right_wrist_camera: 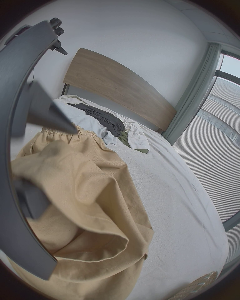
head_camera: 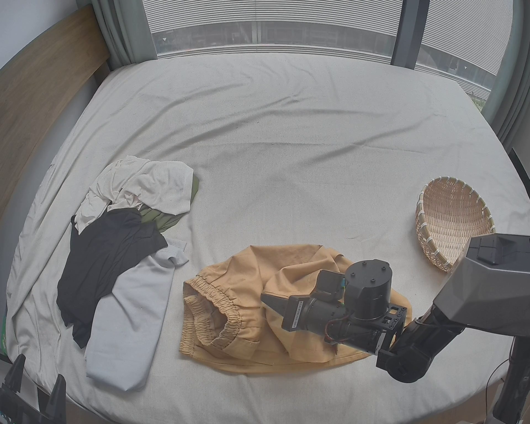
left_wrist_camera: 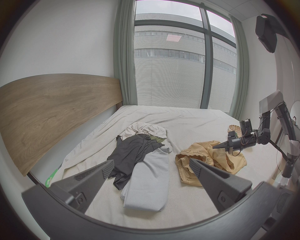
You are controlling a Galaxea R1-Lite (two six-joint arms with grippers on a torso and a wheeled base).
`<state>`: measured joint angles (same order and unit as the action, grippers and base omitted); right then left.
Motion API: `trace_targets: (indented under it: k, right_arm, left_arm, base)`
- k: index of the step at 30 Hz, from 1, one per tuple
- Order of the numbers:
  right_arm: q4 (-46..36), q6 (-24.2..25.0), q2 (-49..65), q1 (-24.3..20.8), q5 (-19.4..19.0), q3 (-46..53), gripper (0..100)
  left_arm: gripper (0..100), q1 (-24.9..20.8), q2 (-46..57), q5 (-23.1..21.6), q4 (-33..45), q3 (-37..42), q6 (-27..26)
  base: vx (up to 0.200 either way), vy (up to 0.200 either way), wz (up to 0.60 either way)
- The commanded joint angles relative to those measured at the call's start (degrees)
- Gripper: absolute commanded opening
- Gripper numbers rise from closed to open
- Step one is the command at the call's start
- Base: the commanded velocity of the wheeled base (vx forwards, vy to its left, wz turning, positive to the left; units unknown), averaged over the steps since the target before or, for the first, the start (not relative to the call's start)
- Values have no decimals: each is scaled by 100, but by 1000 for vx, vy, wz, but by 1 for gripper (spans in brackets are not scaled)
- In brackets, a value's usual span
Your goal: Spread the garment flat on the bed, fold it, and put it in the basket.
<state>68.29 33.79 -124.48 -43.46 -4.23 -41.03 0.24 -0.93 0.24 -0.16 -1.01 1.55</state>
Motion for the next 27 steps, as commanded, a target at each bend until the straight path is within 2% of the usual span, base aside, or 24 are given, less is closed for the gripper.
trace_targets:
  k: [1, 14, 27]
  right_arm:
    - [9, 5, 29, -5, 1, 25, 0]
    - [-88, -22, 934, 66, 19, 570, 0]
    - [-9, -31, 1681, 575, -25, 1519, 0]
  left_arm:
    - [100, 2, 75, 2, -2, 101, -5]
    - [100, 2, 75, -139, -2, 101, -137]
    - [100, 2, 93, -227, -28, 101, -234]
  base:
    - [0, 0, 0]
    - [0, 0, 0]
    - [0, 0, 0]
